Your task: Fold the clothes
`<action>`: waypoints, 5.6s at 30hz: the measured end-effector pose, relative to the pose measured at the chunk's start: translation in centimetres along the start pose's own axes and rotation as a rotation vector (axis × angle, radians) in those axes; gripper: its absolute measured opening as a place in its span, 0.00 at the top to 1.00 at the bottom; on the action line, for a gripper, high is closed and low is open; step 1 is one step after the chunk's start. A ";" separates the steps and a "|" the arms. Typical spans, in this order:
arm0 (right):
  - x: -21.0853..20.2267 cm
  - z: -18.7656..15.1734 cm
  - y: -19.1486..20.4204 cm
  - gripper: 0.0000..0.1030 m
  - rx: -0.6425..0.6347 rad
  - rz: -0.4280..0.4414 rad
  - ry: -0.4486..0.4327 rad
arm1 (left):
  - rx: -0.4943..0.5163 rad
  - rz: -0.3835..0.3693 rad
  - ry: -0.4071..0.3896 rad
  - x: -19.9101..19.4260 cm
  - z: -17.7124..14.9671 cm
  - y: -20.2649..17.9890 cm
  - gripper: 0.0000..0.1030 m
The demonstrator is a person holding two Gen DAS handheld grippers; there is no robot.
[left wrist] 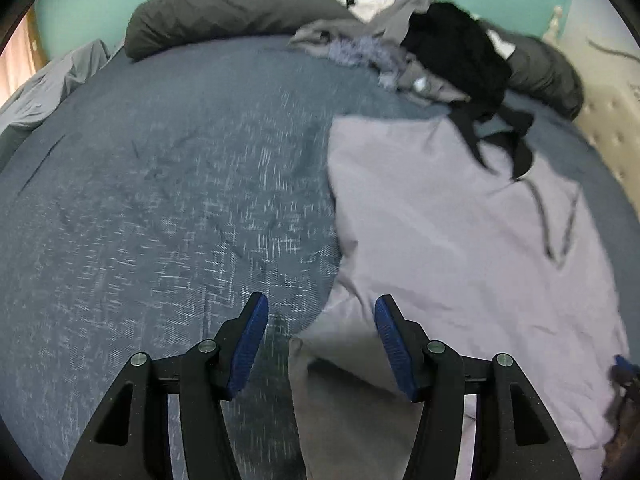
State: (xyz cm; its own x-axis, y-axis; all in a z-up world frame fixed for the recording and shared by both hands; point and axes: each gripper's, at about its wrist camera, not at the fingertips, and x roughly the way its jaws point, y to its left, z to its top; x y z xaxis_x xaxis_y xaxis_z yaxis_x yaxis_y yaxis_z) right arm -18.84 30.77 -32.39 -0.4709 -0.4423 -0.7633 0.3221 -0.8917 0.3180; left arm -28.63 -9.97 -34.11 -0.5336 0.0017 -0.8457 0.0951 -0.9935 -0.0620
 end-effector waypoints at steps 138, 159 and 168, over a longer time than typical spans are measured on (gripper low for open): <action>25.1 21.0 29.5 0.98 -0.546 0.143 0.231 | -0.216 -0.370 -0.095 -1.3 -4.7 8.4 0.90; 1.4 12.1 9.8 0.96 -0.405 0.071 0.156 | -0.169 -0.311 -0.111 -6.3 -5.0 7.2 0.90; -8.0 3.5 0.8 0.84 -0.343 -0.002 0.173 | -0.078 -0.306 -0.016 -12.7 -8.7 7.1 0.79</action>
State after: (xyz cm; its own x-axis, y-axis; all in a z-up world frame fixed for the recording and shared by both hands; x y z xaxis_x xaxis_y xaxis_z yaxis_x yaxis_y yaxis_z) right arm -17.70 33.25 -24.07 -0.3358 -0.3917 -0.8566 0.5911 -0.7957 0.1322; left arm -13.86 -16.01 -28.40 -0.5606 0.2966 -0.7731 -0.0082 -0.9356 -0.3530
